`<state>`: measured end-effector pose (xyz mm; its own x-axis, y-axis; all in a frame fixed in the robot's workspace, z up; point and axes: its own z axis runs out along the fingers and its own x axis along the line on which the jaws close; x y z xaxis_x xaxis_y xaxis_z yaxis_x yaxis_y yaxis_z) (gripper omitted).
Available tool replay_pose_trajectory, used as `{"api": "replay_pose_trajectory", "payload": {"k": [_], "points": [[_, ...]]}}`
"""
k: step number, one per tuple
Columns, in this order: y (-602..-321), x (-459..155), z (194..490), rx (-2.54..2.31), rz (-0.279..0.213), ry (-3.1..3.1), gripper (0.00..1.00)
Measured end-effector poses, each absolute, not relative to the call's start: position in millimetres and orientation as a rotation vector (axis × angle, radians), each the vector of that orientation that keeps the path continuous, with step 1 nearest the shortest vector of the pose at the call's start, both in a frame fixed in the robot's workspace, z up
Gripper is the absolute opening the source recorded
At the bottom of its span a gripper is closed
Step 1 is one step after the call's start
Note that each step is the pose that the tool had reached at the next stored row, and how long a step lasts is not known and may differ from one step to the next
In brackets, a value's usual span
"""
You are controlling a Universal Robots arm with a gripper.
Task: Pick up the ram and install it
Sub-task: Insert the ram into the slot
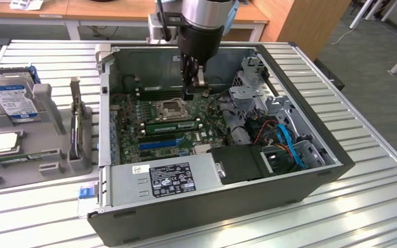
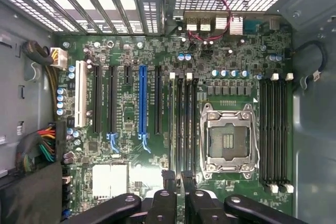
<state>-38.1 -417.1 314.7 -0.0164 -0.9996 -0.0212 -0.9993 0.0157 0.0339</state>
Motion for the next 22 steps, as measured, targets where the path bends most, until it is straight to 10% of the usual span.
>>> {"api": "replay_pose_trajectory", "payload": {"k": [22], "points": [[-417.1,-38.1,331.2,2.197,-0.061,-2.233,0.18]]}}
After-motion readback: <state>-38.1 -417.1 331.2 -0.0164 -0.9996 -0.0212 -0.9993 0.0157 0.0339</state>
